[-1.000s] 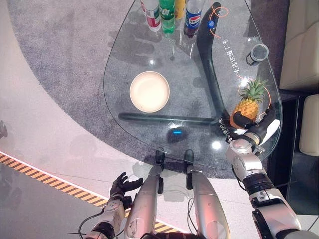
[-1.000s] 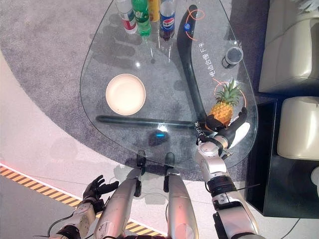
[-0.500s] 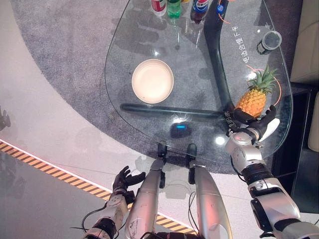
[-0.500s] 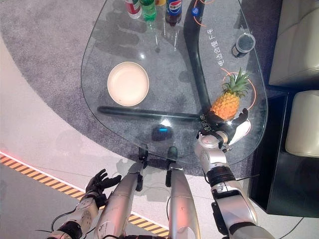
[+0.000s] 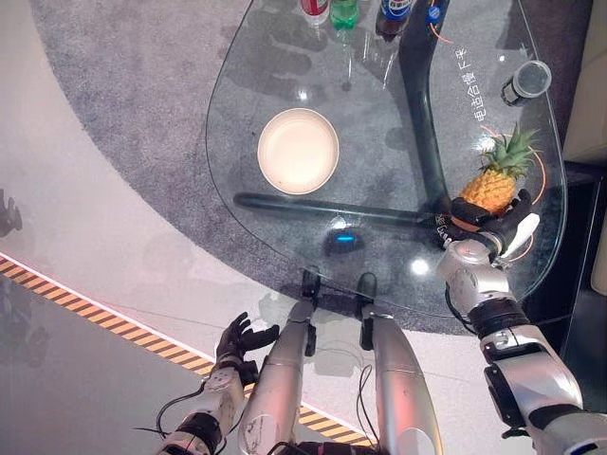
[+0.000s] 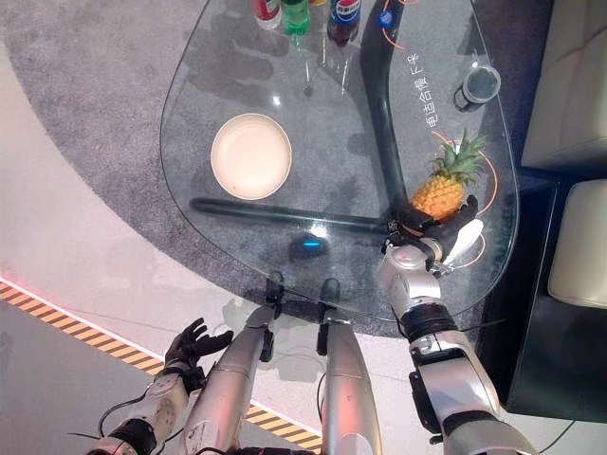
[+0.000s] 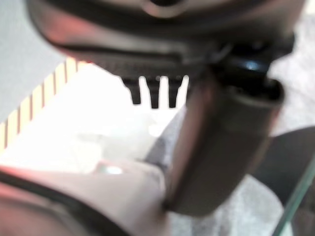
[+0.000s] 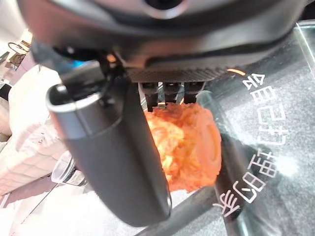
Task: Pick up the fruit to the plate
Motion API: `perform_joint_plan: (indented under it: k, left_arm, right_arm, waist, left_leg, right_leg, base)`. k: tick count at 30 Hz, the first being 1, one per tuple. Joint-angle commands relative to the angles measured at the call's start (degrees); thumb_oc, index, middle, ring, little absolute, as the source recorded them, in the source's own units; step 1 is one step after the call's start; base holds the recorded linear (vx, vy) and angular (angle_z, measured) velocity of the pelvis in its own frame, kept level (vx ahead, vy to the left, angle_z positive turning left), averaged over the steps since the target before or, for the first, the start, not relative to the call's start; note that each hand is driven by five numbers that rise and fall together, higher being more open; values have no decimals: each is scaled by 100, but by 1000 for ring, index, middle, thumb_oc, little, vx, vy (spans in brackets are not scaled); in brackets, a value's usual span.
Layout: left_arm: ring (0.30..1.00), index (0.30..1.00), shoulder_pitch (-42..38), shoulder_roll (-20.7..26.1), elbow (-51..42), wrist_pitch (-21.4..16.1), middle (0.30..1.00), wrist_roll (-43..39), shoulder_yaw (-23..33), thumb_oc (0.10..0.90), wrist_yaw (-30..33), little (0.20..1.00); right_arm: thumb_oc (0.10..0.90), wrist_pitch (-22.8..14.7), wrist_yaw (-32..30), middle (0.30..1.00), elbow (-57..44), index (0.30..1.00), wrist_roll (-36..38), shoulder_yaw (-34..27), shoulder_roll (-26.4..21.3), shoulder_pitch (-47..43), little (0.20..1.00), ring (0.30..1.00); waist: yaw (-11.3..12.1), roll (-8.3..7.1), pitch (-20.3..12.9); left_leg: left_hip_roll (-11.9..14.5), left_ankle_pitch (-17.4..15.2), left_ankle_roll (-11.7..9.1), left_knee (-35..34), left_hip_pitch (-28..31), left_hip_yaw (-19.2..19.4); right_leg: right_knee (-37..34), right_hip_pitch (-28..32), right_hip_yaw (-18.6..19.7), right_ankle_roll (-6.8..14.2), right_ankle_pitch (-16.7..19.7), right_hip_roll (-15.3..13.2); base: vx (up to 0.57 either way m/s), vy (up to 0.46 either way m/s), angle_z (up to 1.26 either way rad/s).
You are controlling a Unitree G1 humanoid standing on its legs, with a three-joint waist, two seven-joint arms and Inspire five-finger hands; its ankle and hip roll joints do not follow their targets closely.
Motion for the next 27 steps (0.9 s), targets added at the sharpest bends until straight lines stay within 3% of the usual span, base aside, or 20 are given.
perform_joint_plan:
  k: [1, 6, 14, 15, 16, 17, 27]
  left_arm:
    - [900, 900, 306, 80, 52, 39, 900, -100, -15, 800, 76, 900]
    - [900, 900, 266, 109, 52, 86, 900, -120, -43, 800, 78, 900]
    - [900, 900, 250, 130, -12, 111, 900, -188, -83, 800, 130, 900]
    - [900, 900, 241, 132, -13, 113, 900, -203, -83, 800, 137, 900]
    - [900, 900, 238, 131, -13, 112, 900, -211, -84, 800, 140, 900]
    - [900, 900, 245, 116, -10, 103, 900, -205, -75, 800, 139, 900]
    - [900, 900, 208, 123, 28, 64, 900, -217, -13, 800, 140, 900]
  right_arm:
    - [800, -193, 168, 900, 69, 900, 167, 160, -588, -274, 900, 900]
    - [800, -320, 458, 900, 392, 900, 725, 119, -617, -383, 900, 900]
    - [800, -84, 1250, 900, 717, 900, 1376, 58, -618, -488, 900, 900]
    - [545, -44, 1413, 681, 789, 681, 1444, 63, -632, -509, 645, 681]
    - [416, -22, 1450, 571, 805, 571, 1447, 65, -636, -515, 516, 571]
    - [100, 6, 1569, 300, 877, 300, 1390, 66, -645, -529, 200, 300]
    - [100, 392, 1954, 300, 1144, 300, 1426, 119, -714, -624, 200, 300]
  waist:
    - [-29, 18, -119]
    - [19, 18, -119]
    - [95, 21, -119]
    - [105, 18, -119]
    - [107, 18, -119]
    - [121, 22, -119]
    - [184, -9, -119]
  left_leg:
    - [-275, -584, 102, 901, -281, -38]
    - [-294, -583, 95, 949, -330, -74]
    - [-295, -589, 108, 930, -351, -115]
    - [-298, -583, 109, 925, -354, -121]
    - [-299, -581, 110, 923, -355, -123]
    - [-300, -578, 106, 925, -359, -135]
    - [-299, -545, 103, 878, -341, -177]
  right_leg:
    - [-759, 205, 5, 134, 495, 19]
    - [-703, 163, -22, 142, 489, 4]
    - [-637, 112, -71, 154, 444, 8]
    - [-642, 111, -83, 151, 445, 4]
    - [-645, 112, -86, 151, 446, 4]
    - [-633, 106, -102, 152, 444, 4]
    - [-617, 106, -156, 167, 436, -4]
  base:
    - [12, -2, 9]
    - [21, -7, 6]
    - [8, 0, 2]
    - [0, 0, 0]
    - [0, 0, 0]
    - [0, 0, 0]
    - [-6, 5, 2]
